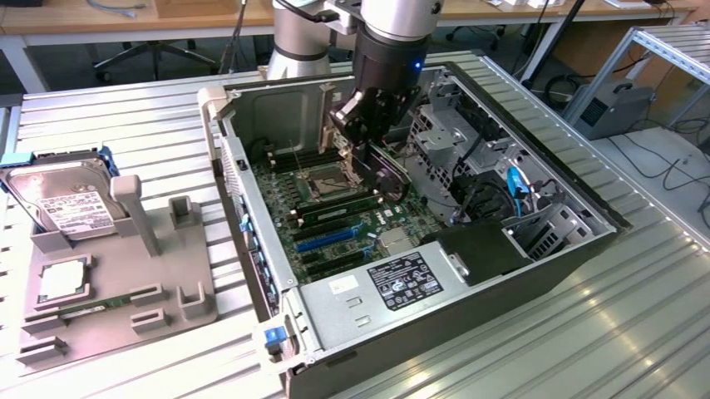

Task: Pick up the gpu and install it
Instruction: 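Insert the gpu into the slot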

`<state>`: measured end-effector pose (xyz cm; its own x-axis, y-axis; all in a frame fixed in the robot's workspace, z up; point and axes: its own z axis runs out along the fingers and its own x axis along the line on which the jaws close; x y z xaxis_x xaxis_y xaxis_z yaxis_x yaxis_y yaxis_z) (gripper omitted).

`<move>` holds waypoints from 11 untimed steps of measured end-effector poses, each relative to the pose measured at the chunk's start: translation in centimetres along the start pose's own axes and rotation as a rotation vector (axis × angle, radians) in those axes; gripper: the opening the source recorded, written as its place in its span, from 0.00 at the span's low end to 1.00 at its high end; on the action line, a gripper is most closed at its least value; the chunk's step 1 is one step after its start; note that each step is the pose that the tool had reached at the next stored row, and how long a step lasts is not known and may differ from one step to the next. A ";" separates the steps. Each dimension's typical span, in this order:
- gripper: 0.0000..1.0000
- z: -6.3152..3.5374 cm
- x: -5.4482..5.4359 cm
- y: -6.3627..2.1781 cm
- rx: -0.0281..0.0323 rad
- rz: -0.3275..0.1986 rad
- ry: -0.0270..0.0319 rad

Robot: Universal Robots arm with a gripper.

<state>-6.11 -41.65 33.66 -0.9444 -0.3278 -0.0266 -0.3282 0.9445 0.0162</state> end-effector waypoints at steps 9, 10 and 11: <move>0.27 0.00 0.0 0.00 -0.0007 -0.028 0.0005; 0.27 0.00 0.0 0.00 -0.0008 -0.031 0.0005; 0.27 0.00 0.0 0.00 -0.0009 -0.034 0.0005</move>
<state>-6.10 -41.65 33.66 -0.9326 -0.3599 -0.0266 -0.3604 0.9327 0.0161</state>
